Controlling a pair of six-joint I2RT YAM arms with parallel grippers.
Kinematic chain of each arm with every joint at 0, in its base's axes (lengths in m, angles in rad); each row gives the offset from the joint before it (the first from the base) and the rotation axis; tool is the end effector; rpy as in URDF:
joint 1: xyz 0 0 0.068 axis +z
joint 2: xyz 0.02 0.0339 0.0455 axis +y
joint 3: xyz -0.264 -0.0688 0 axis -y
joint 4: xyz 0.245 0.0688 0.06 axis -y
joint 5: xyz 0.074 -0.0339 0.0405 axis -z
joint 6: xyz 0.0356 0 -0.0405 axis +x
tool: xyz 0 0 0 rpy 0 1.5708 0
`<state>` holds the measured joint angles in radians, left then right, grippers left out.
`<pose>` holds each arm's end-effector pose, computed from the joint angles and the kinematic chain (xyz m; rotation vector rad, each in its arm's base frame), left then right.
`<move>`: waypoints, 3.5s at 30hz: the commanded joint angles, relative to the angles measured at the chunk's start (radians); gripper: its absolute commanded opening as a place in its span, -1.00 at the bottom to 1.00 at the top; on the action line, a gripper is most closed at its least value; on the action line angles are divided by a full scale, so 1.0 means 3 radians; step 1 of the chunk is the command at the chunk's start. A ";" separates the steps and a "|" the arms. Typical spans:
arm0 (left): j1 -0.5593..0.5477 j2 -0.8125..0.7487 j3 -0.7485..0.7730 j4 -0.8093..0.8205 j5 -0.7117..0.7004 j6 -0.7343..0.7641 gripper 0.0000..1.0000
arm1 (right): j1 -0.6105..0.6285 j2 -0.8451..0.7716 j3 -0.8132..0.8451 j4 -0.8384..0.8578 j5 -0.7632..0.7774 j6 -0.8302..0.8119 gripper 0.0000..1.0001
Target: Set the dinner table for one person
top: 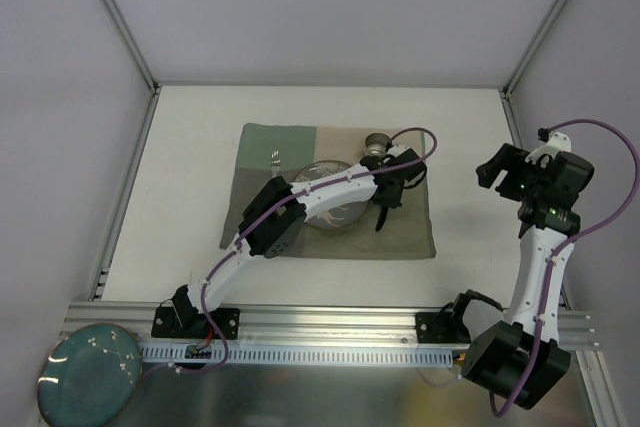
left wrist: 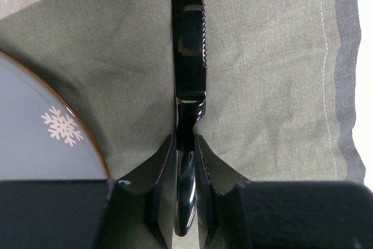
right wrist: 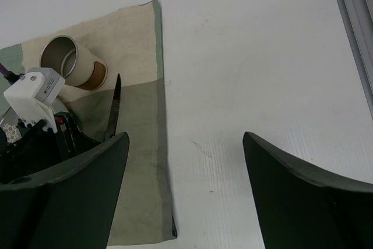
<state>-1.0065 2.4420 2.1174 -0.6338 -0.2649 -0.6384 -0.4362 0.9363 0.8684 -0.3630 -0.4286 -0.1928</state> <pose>0.2943 -0.4476 0.1736 0.3560 2.4913 -0.3546 0.1954 -0.0748 0.3249 -0.0331 1.9603 0.0169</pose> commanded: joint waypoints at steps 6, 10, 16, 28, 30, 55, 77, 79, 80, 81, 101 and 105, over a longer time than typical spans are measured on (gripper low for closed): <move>-0.0030 -0.0363 -0.0227 0.0052 -0.0533 0.0526 -1.00 | 0.0028 -0.0017 -0.0123 0.0162 -0.0116 -0.0119 0.66; -0.0132 -0.0434 -0.0160 0.0083 -0.0702 0.0788 -1.00 | 0.0033 -0.0007 -0.0154 0.0258 -0.0141 -0.0114 0.67; -0.0239 -0.0532 -0.0165 0.0124 -0.0677 0.0952 -1.00 | -0.0003 0.0003 -0.0174 0.0295 -0.0167 -0.0145 0.68; -0.0362 -0.0307 0.0095 0.0139 -0.0462 0.0870 -1.00 | -0.0075 0.0018 -0.0164 0.0305 -0.0233 -0.0155 0.68; -0.0372 -0.0286 0.0192 0.0139 -0.0492 0.0911 -1.00 | -0.0075 0.0024 -0.0154 0.0300 -0.0228 -0.0170 0.68; -0.0393 -0.0669 -0.0262 0.0256 -0.1080 0.1760 -1.00 | -0.0304 0.0764 -0.0037 0.0462 -0.1744 -0.0012 0.70; -0.0367 -0.1012 -0.0022 0.0466 -0.1091 0.1975 -1.00 | -0.0198 0.2743 0.0096 0.2493 -0.2545 0.1670 0.65; -0.0367 -0.1033 -0.0022 0.0466 -0.1080 0.1975 -1.00 | -0.0136 0.2769 0.0107 0.2752 -0.2488 0.1823 0.65; -0.0367 -0.1038 -0.0027 0.0466 -0.1085 0.1970 -1.00 | -0.0075 0.2825 0.0102 0.2891 -0.2498 0.1905 0.65; -0.0367 -0.1043 -0.0022 0.0466 -0.1075 0.1969 -1.00 | -0.0050 0.2856 0.0091 0.3034 -0.2483 0.1992 0.64; -0.0367 -0.1043 0.0009 0.0333 -0.0963 0.1837 -1.00 | 0.0646 0.3680 0.0219 0.6083 -0.2238 0.4110 0.49; -0.0357 -0.1043 -0.0002 0.0333 -0.0963 0.1842 -1.00 | 0.0738 0.3613 0.0209 0.6083 -0.2207 0.4094 0.48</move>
<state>-1.1130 2.2059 2.0811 -0.5365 -0.5510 -0.0681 -0.2268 2.0907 0.9070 1.2682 -1.1053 1.0317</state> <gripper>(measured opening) 0.140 0.743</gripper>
